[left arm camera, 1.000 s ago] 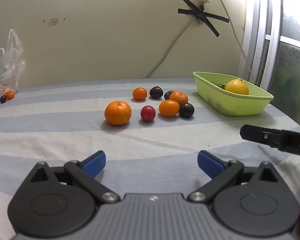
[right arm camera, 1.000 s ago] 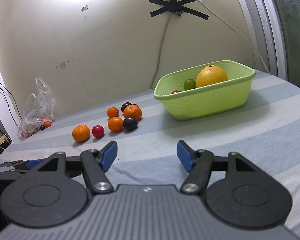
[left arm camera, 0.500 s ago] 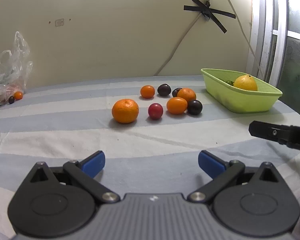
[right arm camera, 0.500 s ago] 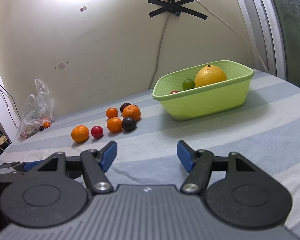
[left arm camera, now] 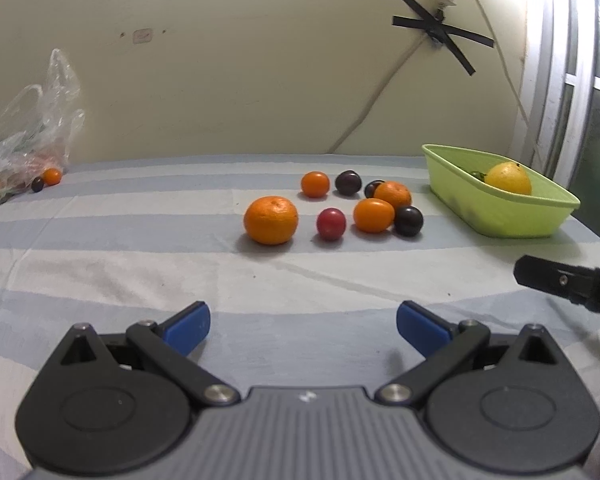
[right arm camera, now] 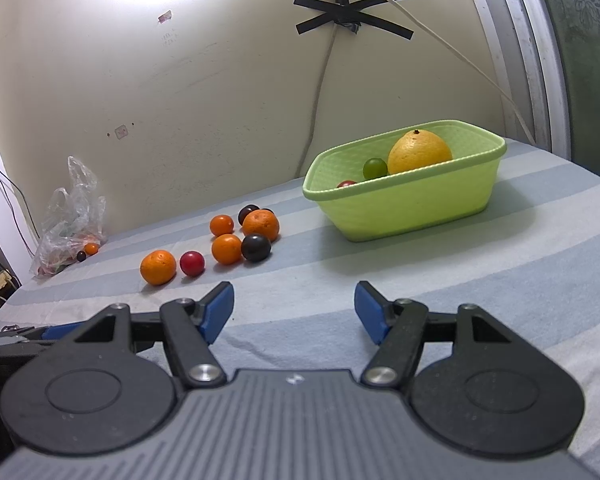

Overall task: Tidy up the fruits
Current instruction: 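Grasp a tangerine with the left gripper while the right grasps a red tomato, then carry both fruits into the green basket and open both grippers, then grasp an orange tomato with the left gripper while the right grasps a dark plum, then carry the tomato and plum into the green basket and open both grippers, then grasp an orange tomato with the left gripper while the right grasps a tangerine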

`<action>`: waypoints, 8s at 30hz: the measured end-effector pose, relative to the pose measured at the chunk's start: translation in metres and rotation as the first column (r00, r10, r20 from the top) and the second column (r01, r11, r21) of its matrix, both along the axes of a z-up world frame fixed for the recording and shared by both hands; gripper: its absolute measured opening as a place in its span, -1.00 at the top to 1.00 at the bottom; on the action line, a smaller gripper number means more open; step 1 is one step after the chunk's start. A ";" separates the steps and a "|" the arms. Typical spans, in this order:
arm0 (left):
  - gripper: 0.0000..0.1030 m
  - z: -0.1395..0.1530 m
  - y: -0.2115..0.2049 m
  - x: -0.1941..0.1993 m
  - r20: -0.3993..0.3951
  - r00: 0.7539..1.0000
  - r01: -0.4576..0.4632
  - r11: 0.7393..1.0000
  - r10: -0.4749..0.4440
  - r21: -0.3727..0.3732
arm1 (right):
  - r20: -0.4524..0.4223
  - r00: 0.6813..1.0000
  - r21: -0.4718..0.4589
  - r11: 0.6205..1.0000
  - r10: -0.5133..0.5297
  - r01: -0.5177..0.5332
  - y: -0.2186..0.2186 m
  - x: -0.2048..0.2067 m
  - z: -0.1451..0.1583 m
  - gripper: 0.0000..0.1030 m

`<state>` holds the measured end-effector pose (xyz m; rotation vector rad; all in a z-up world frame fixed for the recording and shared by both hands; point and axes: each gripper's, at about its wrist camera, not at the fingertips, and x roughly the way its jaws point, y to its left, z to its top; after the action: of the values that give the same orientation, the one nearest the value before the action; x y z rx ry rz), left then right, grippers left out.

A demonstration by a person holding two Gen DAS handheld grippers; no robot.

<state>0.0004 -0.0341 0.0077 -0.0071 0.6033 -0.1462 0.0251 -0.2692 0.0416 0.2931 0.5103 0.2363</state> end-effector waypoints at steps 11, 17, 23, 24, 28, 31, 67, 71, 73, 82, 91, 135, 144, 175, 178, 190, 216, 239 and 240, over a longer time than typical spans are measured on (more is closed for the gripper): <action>-0.99 0.029 0.055 0.030 0.065 0.993 0.104 0.988 -0.097 -0.111 | -0.012 0.987 -0.107 0.981 0.162 -0.162 0.034 0.013 0.008 0.24; -0.57 0.041 0.061 0.077 0.015 0.983 0.183 0.965 -0.184 -0.187 | 0.012 0.940 -0.255 0.910 0.342 -0.328 0.081 0.042 0.020 0.40; -0.31 0.027 0.060 0.109 -0.079 0.977 0.172 0.954 -0.197 -0.244 | -0.021 0.907 -0.348 0.848 0.420 -0.400 0.115 0.077 0.012 0.39; -0.36 0.026 0.059 0.111 -0.083 0.977 0.169 0.954 -0.194 -0.247 | -0.029 0.907 -0.357 0.843 0.420 -0.402 0.118 0.082 0.011 0.39; -0.38 0.018 0.056 0.116 -0.103 0.976 0.163 0.960 -0.190 -0.225 | -0.087 0.912 -0.363 0.839 0.401 -0.404 0.127 0.108 0.003 0.39; 0.18 0.006 0.054 0.118 -0.143 0.970 0.161 0.962 -0.195 -0.222 | -0.106 0.912 -0.362 0.838 0.397 -0.408 0.127 0.113 -0.002 0.48; -0.05 0.079 -0.043 0.119 0.073 0.969 0.244 0.951 -0.234 -0.188 | 0.244 0.965 -0.174 0.974 -0.099 0.144 -0.040 0.058 0.023 0.00; -0.06 0.059 0.023 0.098 0.036 0.996 0.092 0.985 -0.087 -0.147 | 0.292 0.950 -0.164 0.972 -0.114 0.168 -0.039 0.050 0.023 0.00; -0.06 0.041 0.047 0.090 0.002 0.999 0.037 0.991 -0.037 -0.129 | 0.314 0.943 -0.168 0.972 -0.106 0.165 -0.036 0.048 0.023 0.02; -0.06 0.011 0.064 0.096 -0.100 0.983 0.123 0.955 -0.154 -0.269 | 0.119 0.980 -0.239 0.963 0.158 -0.126 0.028 0.054 0.020 0.37; -0.17 0.009 0.009 0.133 -0.129 0.940 0.249 0.895 -0.315 -0.369 | -0.063 0.983 -0.338 0.922 0.175 -0.186 0.075 0.096 0.006 0.34; 0.11 -0.001 -0.024 0.060 -0.055 0.891 0.408 0.848 -0.450 -0.338 | -0.063 0.997 -0.311 0.948 0.053 -0.070 0.047 0.010 0.004 0.43; 0.35 -0.001 -0.026 0.055 -0.030 0.882 0.437 0.840 -0.471 -0.322 | -0.051 0.999 -0.184 0.983 -0.014 0.004 0.024 0.005 0.004 0.44; 0.32 0.001 -0.047 0.049 -0.064 0.887 0.429 0.867 -0.457 -0.252 | 0.041 0.999 0.220 0.975 0.013 -0.022 -0.043 0.004 0.006 0.43; 0.33 0.007 -0.049 0.056 -0.081 0.889 0.414 0.867 -0.450 -0.276 | 0.049 0.999 0.225 0.974 0.013 -0.023 -0.048 0.005 0.007 0.44; 0.32 0.056 -0.133 0.122 0.025 0.840 0.528 0.805 -0.543 -0.270 | 0.154 0.980 -0.038 0.990 -0.127 0.135 -0.083 0.066 0.035 0.41; 0.07 0.031 0.052 0.118 -0.033 0.996 0.067 0.951 -0.080 -0.300 | 0.132 0.931 0.036 0.940 -0.341 0.339 -0.111 0.057 0.024 -0.08; -0.05 0.012 0.036 0.180 -0.063 0.963 0.237 0.939 -0.260 -0.247 | 0.014 0.986 -0.386 0.911 0.165 -0.147 0.092 0.115 0.016 0.14; -0.05 0.010 0.032 0.183 -0.063 0.962 0.246 0.940 -0.267 -0.235 | 0.003 0.987 -0.398 0.905 0.162 -0.147 0.094 0.121 0.015 0.14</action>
<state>0.1830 -0.0025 0.0179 -0.1568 0.6778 -0.4705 0.1463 -0.1749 0.0562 -0.1503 0.5343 0.2854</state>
